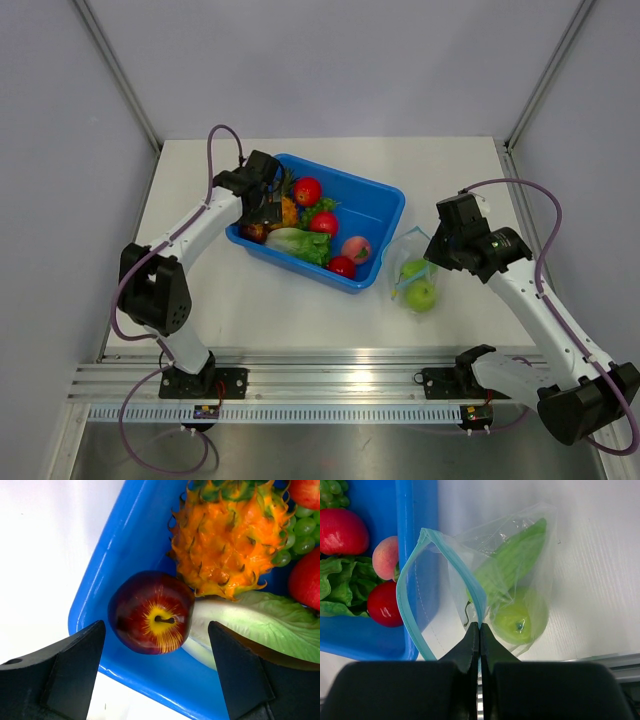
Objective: Place the food in the zip-top bag and seal the zipper
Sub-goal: Pick up the fake vegetable from the bin.
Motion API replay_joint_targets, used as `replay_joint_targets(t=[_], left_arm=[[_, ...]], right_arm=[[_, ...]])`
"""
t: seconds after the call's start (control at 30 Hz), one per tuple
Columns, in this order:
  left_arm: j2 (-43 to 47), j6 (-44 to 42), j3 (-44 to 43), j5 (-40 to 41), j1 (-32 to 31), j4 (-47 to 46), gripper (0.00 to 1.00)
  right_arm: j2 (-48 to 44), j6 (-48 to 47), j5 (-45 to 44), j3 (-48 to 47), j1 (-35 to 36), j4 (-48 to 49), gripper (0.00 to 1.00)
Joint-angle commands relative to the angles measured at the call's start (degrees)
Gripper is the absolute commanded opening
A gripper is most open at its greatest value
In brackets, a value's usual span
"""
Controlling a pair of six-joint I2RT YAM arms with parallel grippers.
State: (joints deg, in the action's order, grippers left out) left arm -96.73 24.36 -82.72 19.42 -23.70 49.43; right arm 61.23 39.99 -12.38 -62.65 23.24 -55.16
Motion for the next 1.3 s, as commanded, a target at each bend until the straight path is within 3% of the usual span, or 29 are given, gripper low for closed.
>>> replay_joint_targets(t=[0.0, 0.3, 0.6, 0.93, 1.2, 1.27], left_arm=[[0.84, 1.65, -0.07, 4.82, -0.55, -1.8, 0.86], [-2.15, 2.09, -0.25, 7.47, -1.69, -1.53, 0.91], [-6.01, 3.76, -1.83, 13.26, -5.03, -0.65, 0.82], [-9.27, 3.41, -2.89, 14.33, -6.53, 0.14, 0.86], [-4.35, 3.07, -2.71, 17.67, -6.62, 0.93, 0.45], [-3.12, 1.49, -3.32, 16.71, -6.71, 0.76, 0.42]], right_arm=[[-0.76, -0.61, 0.34, -0.54, 0.13, 1.89, 0.0], [-0.94, -0.53, 0.78, -0.01, 0.13, 2.25, 0.0], [-2.34, -0.17, 0.52, -0.63, 0.22, 1.11, 0.0], [-3.31, 0.35, 0.43, 0.6, 0.13, 0.84, 0.0], [-2.61, 0.18, 0.87, 0.69, 0.13, 1.54, 0.0], [-2.35, 0.27, 0.96, 0.69, 0.13, 1.72, 0.0]])
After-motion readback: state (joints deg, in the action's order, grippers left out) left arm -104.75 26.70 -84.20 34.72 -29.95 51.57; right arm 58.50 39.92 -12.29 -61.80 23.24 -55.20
